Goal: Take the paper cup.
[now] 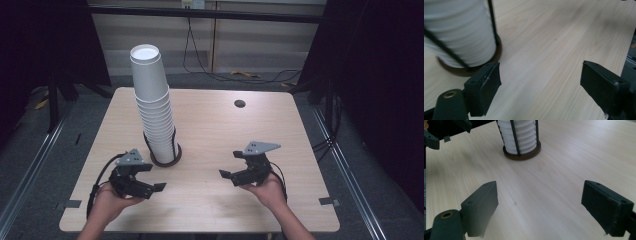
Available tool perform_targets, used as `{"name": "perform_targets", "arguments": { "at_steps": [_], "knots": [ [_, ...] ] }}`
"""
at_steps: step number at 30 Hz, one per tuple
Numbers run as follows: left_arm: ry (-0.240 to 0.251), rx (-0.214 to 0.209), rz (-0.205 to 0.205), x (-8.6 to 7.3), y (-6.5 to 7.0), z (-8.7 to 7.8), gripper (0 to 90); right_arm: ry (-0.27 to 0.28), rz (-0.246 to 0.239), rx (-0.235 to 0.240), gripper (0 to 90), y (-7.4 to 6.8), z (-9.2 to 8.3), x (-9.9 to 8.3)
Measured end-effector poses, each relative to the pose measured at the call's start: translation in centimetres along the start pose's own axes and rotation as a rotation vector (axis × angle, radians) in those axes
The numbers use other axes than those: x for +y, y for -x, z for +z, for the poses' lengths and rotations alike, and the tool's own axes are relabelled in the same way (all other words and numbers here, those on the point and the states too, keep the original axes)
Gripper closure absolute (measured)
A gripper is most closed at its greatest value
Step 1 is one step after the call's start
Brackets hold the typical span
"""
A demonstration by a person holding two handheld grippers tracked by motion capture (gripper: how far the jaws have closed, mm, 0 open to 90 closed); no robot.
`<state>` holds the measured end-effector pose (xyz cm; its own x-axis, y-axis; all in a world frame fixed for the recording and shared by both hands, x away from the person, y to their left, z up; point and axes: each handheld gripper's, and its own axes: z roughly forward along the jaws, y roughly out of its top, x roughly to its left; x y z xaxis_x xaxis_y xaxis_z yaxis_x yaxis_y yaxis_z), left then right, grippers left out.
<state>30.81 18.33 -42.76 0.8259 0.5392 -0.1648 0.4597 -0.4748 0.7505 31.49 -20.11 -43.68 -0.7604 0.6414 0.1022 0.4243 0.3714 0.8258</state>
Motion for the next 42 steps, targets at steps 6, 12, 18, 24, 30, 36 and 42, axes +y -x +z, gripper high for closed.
{"name": "perform_targets", "arguments": {
  "at_steps": [6, 12, 18, 24, 30, 36, 42],
  "knots": [
    [0.046, 0.019, -0.021, 2.8, -1.6, -3.8, 16.3, 0.038, -0.017, 0.041, 13.3, -0.3, 0.5, 4.4],
    [0.094, 0.021, -0.010, 5.8, -2.3, -6.4, 15.8, 0.059, -0.051, 0.056, 12.9, -0.9, 1.0, 8.0],
    [0.094, 0.056, 0.032, 8.5, -3.3, -8.0, 15.8, 0.067, -0.083, 0.047, 13.0, -1.4, 1.7, 11.4],
    [0.093, 0.087, 0.055, 10.2, -3.7, -8.9, 16.1, 0.090, -0.095, 0.081, 12.9, -2.2, 2.4, 14.4],
    [0.143, 0.091, 0.041, 11.8, -4.5, -10.1, 15.8, 0.139, -0.080, 0.098, 12.9, -2.5, 2.7, 16.8],
    [0.200, 0.086, 0.007, 13.1, -5.5, -10.8, 15.7, 0.155, -0.083, 0.098, 12.0, -3.0, 3.4, 18.7],
    [0.203, 0.103, 0.009, 14.5, -5.9, -10.5, 15.7, 0.157, -0.075, 0.097, 12.3, -3.5, 4.8, 20.3]
  ]
}}
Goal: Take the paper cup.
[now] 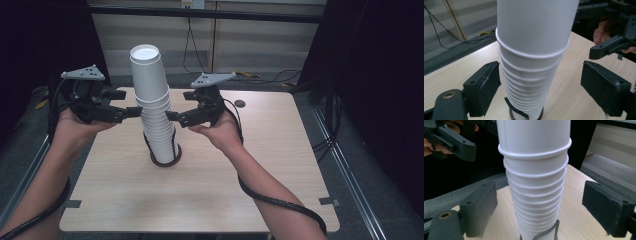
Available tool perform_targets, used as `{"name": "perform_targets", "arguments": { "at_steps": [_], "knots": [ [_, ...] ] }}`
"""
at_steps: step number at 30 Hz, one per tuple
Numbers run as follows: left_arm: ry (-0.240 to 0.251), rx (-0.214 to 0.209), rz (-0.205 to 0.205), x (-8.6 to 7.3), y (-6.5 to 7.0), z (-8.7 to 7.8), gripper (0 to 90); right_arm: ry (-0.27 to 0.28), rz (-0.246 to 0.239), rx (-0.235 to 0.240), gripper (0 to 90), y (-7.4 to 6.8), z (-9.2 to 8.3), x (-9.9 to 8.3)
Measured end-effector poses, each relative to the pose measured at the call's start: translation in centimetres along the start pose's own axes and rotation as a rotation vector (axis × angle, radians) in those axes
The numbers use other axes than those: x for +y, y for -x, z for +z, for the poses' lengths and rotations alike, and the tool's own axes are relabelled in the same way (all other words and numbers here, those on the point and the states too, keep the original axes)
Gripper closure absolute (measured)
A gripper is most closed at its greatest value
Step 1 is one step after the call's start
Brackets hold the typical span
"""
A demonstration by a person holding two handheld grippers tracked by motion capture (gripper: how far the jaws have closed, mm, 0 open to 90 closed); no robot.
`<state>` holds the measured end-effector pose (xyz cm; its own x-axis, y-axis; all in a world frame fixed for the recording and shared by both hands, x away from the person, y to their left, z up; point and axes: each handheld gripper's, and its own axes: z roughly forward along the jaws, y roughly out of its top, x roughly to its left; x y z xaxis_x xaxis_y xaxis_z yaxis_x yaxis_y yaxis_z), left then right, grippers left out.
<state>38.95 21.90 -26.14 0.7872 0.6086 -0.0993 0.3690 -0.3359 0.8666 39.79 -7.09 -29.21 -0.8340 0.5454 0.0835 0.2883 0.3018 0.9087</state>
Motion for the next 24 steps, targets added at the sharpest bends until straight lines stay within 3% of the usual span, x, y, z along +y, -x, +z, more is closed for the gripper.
{"name": "perform_targets", "arguments": {
  "at_steps": [3, 5, 11, 15, 18, 24],
  "knots": [
    [0.012, 0.013, 0.002, 0.7, -0.2, 0.4, 15.7, -0.003, -0.002, 0.008, 11.8, 0.0, 1.2, 0.5],
    [0.041, -0.001, -0.001, 1.2, -0.3, 0.5, 15.6, 0.007, -0.006, -0.007, 11.9, -0.3, 1.7, 0.9],
    [0.054, 0.005, -0.011, 2.1, -0.4, 1.6, 15.4, 0.014, -0.008, -0.003, 12.4, 0.0, 2.9, 1.3],
    [0.073, 0.004, -0.007, 2.5, -0.3, 2.6, 14.2, 0.017, -0.007, -0.004, 13.1, -0.1, 3.5, 1.2],
    [0.061, 0.017, -0.008, 2.6, -0.2, 3.3, 11.0, 0.026, 0.005, 0.002, 13.4, -0.1, 3.7, 1.1],
    [0.092, 0.022, -0.007, 2.6, -0.3, 4.2, 7.9, 0.037, -0.020, -0.015, 14.5, -0.4, 3.9, 1.4]
  ]
}}
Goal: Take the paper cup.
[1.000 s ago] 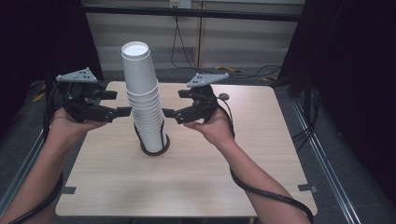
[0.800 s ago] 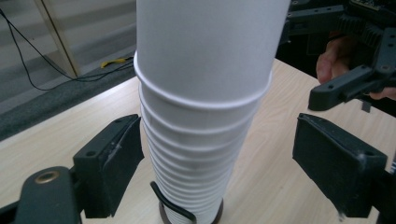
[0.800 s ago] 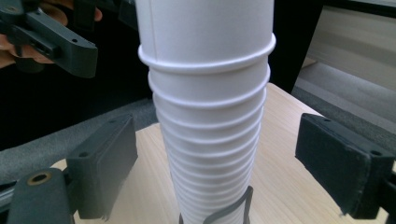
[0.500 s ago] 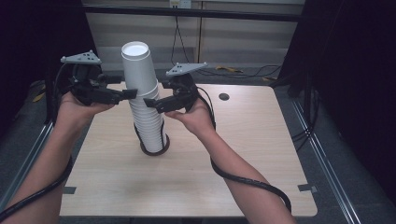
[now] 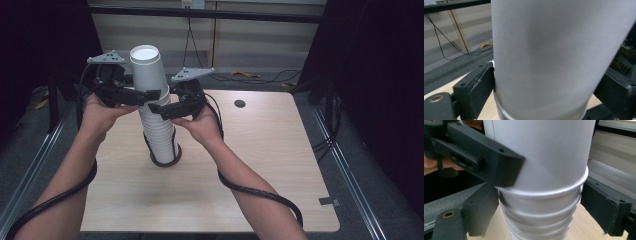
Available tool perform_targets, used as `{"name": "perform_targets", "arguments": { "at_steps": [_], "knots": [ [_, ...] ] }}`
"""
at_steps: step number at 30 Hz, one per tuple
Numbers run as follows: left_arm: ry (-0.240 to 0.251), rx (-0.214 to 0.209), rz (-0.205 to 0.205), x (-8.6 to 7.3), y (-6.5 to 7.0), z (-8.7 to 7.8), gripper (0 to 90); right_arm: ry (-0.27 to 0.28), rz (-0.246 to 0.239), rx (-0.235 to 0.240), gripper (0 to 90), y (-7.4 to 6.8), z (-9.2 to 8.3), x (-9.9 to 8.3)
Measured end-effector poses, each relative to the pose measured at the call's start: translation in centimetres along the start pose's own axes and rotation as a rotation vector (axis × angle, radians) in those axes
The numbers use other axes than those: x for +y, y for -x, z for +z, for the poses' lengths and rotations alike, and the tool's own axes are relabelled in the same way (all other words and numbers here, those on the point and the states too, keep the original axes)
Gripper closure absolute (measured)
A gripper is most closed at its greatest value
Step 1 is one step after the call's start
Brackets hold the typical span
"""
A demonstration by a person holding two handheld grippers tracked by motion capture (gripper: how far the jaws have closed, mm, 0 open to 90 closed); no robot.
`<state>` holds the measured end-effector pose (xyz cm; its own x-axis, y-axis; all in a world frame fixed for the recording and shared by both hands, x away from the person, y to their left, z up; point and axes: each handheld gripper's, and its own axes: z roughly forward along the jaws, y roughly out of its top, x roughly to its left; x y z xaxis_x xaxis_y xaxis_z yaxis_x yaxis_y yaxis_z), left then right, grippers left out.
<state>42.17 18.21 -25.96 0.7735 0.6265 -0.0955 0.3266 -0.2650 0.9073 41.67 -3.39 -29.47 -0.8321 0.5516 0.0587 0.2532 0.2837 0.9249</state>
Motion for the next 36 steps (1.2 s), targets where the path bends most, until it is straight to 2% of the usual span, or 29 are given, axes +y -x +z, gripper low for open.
{"name": "perform_targets", "arguments": {
  "at_steps": [4, 11, 20, 30, 36],
  "knots": [
    [0.011, 0.014, 0.001, 0.02, 0.12, 0.39, 6.9, 0.001, 0.000, -0.001, 14.7, -0.04, 0.06, 0.03],
    [0.017, 0.036, 0.001, 0.13, 0.46, 0.67, 11.0, 0.005, 0.002, -0.006, 15.3, -0.07, 0.05, -0.07],
    [0.008, 0.049, -0.007, 0.37, 0.61, 0.75, 12.4, 0.007, 0.014, -0.014, 17.0, -0.10, -0.11, -0.18],
    [0.045, 0.058, -0.022, 0.37, 0.64, 0.54, 12.8, -0.015, -0.007, -0.013, 20.1, 0.00, -0.29, -0.06],
    [0.049, 0.063, -0.029, 0.60, 0.75, 0.40, 12.9, -0.022, -0.010, -0.013, 20.3, -0.04, -0.32, 0.00]
  ]
}}
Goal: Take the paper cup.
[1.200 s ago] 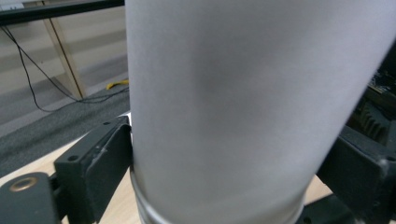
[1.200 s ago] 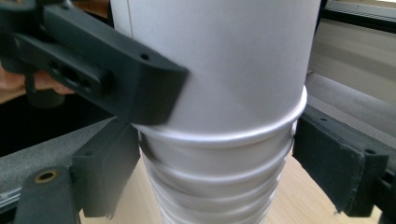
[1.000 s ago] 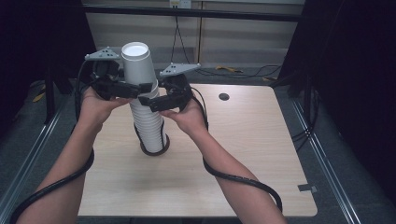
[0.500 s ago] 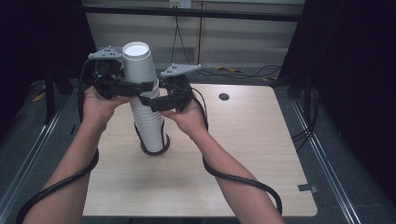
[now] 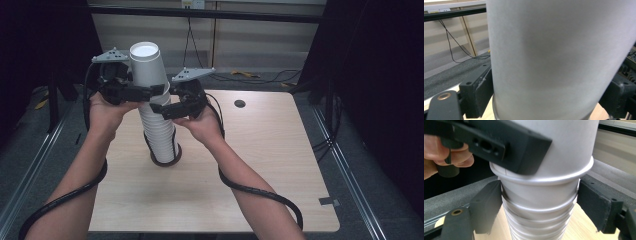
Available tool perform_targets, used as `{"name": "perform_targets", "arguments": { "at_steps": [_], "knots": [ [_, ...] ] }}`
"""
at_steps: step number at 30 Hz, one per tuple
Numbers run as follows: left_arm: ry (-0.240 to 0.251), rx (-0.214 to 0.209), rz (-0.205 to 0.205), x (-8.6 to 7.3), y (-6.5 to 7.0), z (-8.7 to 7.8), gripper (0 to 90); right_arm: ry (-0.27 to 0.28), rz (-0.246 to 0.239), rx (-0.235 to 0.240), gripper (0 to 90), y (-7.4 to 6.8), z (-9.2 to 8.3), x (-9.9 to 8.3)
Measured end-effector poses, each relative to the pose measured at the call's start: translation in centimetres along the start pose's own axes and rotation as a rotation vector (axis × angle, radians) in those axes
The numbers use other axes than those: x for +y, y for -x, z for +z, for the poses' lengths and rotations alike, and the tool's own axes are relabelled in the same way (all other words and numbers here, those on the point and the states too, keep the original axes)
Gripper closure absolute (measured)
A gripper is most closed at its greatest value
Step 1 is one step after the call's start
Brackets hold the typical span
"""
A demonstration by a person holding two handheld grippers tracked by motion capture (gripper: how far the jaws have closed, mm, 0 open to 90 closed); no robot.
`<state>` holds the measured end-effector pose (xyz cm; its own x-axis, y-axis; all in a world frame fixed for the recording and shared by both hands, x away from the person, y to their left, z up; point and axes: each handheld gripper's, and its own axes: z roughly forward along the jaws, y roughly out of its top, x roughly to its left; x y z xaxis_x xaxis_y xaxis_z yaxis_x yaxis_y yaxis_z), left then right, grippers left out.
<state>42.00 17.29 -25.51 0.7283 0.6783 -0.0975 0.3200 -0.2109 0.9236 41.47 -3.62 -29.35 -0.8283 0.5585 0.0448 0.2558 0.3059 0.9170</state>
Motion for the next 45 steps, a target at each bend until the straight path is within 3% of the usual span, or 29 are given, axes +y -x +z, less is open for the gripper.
{"name": "perform_targets", "arguments": {
  "at_steps": [12, 25, 45],
  "knots": [
    [0.026, 0.006, -0.009, 1.3, 0.1, -0.7, 15.1, 0.017, 0.006, -0.007, 19.5, -0.2, 0.1, -0.2],
    [0.008, 0.038, 0.015, 3.5, 0.6, -2.0, 15.9, 0.043, 0.022, 0.014, 19.4, 0.0, -0.4, -0.2],
    [0.011, 0.040, 0.016, 4.8, 0.7, -2.9, 16.5, 0.044, 0.009, 0.008, 18.1, -0.3, -0.7, -0.4]
  ]
}}
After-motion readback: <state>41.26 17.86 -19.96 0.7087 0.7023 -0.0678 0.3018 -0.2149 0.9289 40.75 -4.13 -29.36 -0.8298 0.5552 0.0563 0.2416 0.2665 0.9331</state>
